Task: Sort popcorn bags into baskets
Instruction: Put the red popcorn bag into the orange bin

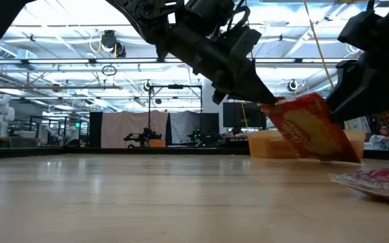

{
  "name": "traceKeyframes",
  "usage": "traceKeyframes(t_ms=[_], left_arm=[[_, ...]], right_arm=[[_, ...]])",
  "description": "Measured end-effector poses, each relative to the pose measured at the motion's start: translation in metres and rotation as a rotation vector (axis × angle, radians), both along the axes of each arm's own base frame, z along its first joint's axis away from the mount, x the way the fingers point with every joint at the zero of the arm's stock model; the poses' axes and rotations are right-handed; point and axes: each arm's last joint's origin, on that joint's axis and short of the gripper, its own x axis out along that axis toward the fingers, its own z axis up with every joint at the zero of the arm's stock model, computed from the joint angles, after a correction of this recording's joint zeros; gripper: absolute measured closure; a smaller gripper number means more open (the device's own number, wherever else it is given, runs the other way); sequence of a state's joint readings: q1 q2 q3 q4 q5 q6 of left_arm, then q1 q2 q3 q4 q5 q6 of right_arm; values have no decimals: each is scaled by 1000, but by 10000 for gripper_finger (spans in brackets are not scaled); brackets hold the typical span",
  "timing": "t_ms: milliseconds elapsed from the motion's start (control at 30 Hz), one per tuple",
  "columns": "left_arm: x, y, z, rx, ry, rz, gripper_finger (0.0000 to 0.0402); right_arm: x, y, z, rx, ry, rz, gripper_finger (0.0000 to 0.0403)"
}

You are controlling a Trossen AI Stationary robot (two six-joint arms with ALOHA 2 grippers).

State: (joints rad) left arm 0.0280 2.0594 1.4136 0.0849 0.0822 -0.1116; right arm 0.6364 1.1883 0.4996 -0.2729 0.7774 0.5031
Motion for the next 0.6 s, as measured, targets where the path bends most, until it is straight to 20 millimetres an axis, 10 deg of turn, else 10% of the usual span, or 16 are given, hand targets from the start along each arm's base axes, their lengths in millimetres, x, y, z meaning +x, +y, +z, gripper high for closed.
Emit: traceKeyframes(t_ms=[300,600], left_arm=[[2,11,4,-70,-40,21,401],[2,7,5,-141,-41,-36,397]], right_arm=[[16,2,-19,-96,-39,-80,191],[19,-9,-10,-137,-141,-206,326]])
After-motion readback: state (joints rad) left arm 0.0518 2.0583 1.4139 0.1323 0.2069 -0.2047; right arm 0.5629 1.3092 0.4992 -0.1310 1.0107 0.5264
